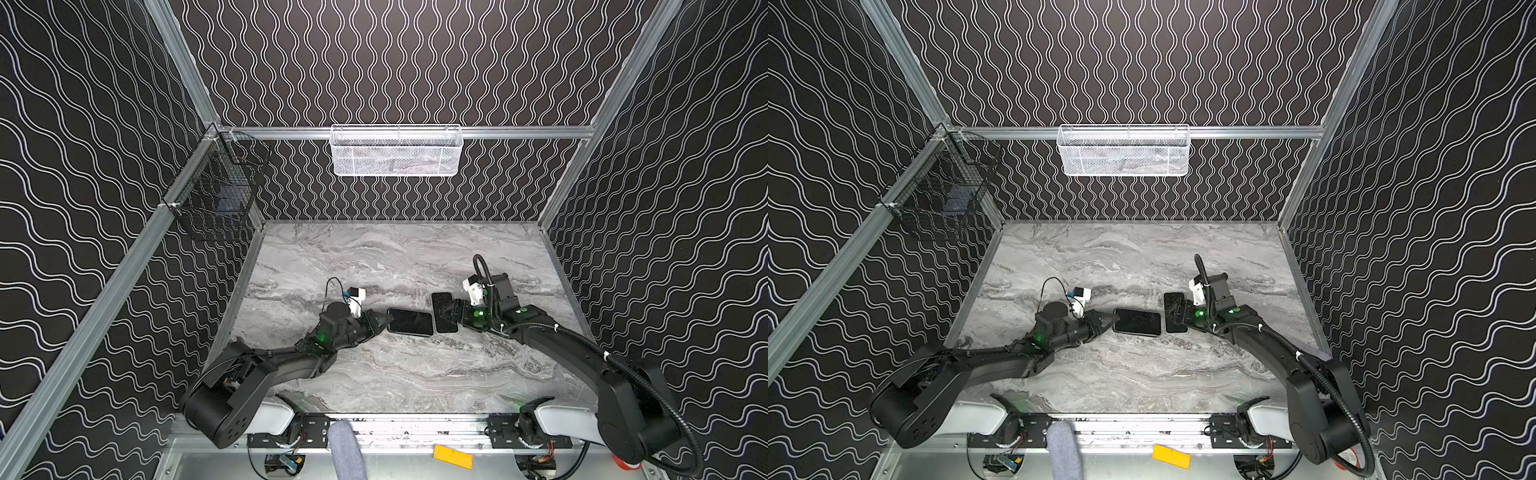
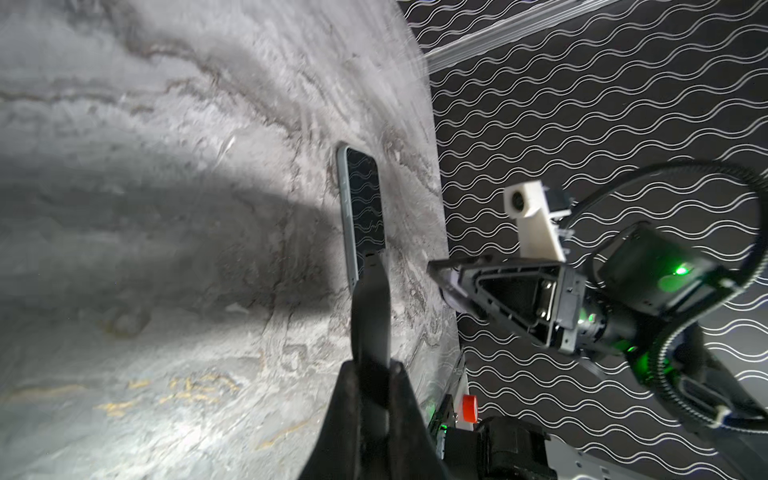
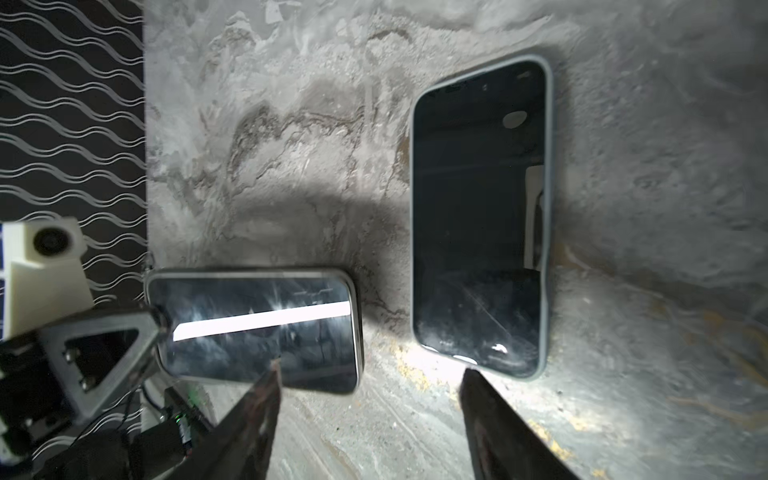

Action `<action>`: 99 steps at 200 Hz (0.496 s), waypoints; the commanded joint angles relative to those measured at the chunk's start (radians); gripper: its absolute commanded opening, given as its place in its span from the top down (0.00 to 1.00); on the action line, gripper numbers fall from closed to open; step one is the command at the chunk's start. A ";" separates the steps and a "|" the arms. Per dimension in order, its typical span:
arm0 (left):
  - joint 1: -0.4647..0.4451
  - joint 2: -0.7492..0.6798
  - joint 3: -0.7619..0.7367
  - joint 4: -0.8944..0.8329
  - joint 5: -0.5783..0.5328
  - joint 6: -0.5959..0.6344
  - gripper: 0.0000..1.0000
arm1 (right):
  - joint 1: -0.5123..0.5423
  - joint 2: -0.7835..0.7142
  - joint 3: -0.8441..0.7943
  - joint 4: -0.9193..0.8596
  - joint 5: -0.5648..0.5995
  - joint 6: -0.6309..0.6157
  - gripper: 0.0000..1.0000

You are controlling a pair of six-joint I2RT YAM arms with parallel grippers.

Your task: Put the phone into the phone case

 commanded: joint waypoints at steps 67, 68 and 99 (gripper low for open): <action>0.080 -0.045 0.122 0.025 0.156 -0.012 1.00 | -0.126 -0.210 -0.084 0.245 -0.313 0.056 0.22; 0.081 -0.046 0.124 0.021 0.159 -0.011 1.00 | -0.128 -0.211 -0.083 0.246 -0.318 0.055 0.22; 0.113 -0.091 0.212 -0.060 0.245 0.013 1.00 | -0.157 -0.223 -0.074 0.326 -0.486 0.065 0.17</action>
